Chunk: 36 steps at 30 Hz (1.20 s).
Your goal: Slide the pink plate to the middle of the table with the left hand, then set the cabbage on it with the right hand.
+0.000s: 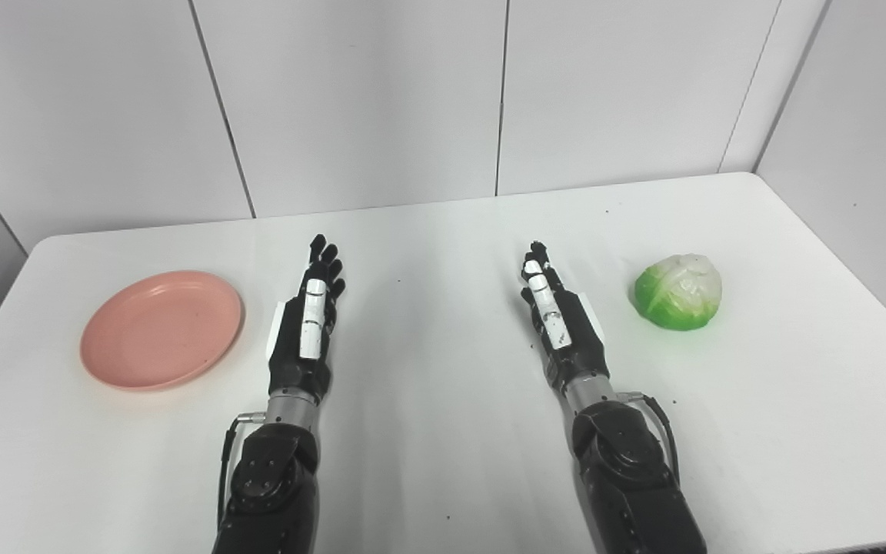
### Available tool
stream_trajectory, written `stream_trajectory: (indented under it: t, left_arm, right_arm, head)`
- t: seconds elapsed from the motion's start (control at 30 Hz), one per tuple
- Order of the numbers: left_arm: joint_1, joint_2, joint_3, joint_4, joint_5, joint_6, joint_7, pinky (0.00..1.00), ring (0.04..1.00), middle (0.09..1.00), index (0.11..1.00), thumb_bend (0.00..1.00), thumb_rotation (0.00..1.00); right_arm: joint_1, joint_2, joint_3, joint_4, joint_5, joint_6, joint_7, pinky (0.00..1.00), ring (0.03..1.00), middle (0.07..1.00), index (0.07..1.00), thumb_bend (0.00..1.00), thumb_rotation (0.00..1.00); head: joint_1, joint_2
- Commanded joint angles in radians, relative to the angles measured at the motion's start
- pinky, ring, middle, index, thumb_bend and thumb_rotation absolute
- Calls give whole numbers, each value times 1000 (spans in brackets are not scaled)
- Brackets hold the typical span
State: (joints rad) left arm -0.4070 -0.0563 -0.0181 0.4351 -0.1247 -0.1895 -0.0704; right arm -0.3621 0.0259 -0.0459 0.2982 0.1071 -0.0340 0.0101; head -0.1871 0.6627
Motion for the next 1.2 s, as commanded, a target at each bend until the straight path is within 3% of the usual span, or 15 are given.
stream_trajectory:
  t: [0.0,0.07,0.2,0.27,0.33,0.37,0.4,0.53,0.63,0.7,0.9,1.0,1.1,1.13,1.17]
  left_arm:
    - [-8,-4,3,-22,-6,6,-11,979,1000,1000,1000,718,1000]
    - [-7,-8,2,-39,4,36,3,997,1000,1000,1000,712,1000]
    - [-13,-9,6,-15,-6,-10,-13,1000,1000,1000,1000,686,1000]
    - [-13,-15,8,-34,-3,35,1,1000,1000,1000,1000,716,1000]
    - [-7,-23,8,-47,5,39,13,1000,1000,1000,1000,711,1000]
    - [-3,-27,11,-39,-7,17,3,965,1000,1000,1000,701,1000]
    - [0,-30,14,-34,-19,4,-3,842,1000,1000,1000,711,1000]
    - [1,-41,25,-44,-28,24,2,823,1000,1000,1000,734,1000]
    - [2,-32,13,-57,8,38,16,905,1000,1000,1000,705,1000]
    - [1,-31,16,-34,6,-2,7,977,1000,1000,1000,702,1000]
    - [-1,-25,8,-71,27,72,17,1000,1000,1000,1000,721,1000]
    - [-3,-23,7,-104,23,111,11,1000,1000,1000,1000,753,1000]
    - [-13,-23,14,-196,-6,168,-3,1000,1000,1000,1000,759,1000]
    - [-22,-19,15,-231,-8,198,-2,1000,1000,1000,1000,753,1000]
    - [-34,-11,16,-253,-14,225,-7,1000,1000,1000,1000,758,1000]
  right_arm:
    - [-38,3,1,-31,5,-33,9,1000,1000,1000,1000,638,869]
    - [-37,5,-1,-35,8,-37,6,1000,1000,1000,1000,645,856]
    - [-33,0,2,-43,4,-31,9,1000,1000,1000,1000,639,868]
    - [-31,-1,2,-48,1,-29,6,1000,1000,1000,1000,644,866]
    - [-29,1,-1,-50,-1,-31,1,1000,1000,1000,1000,636,861]
    - [-28,3,-2,-52,1,-31,1,1000,1000,1000,1000,632,863]
    - [-27,3,-2,-54,3,-31,2,1000,1000,1000,1000,628,863]
    - [-24,-2,2,-57,-7,-32,1,1000,1000,1000,1000,636,873]
    - [-23,-3,2,-59,-5,-32,4,1000,1000,1000,1000,632,876]
    - [-24,-3,2,-60,-3,-28,6,1000,1000,1000,1000,630,880]
    - [-24,-3,3,-61,-6,-25,5,1000,1000,1000,1000,631,872]
    - [-22,-7,3,-58,-8,-29,6,1000,1000,1000,1000,636,875]
    - [-23,-13,-2,-43,-1,-41,11,1000,1000,1000,1000,669,862]
    - [-22,-15,-4,-42,2,-38,12,1000,1000,1000,1000,687,859]
    - [-21,-19,-7,-42,9,-32,17,1000,1000,1000,1000,691,856]
  head:
    - [0,-1]
    - [-2,1]
    - [-9,1]
    - [-11,0]
    - [-11,0]
    - [-11,2]
    - [-10,5]
    - [-8,8]
    - [-8,8]
    - [-9,7]
    - [-9,7]
    - [31,1]
    - [127,-24]
    - [127,-24]
    - [183,-42]
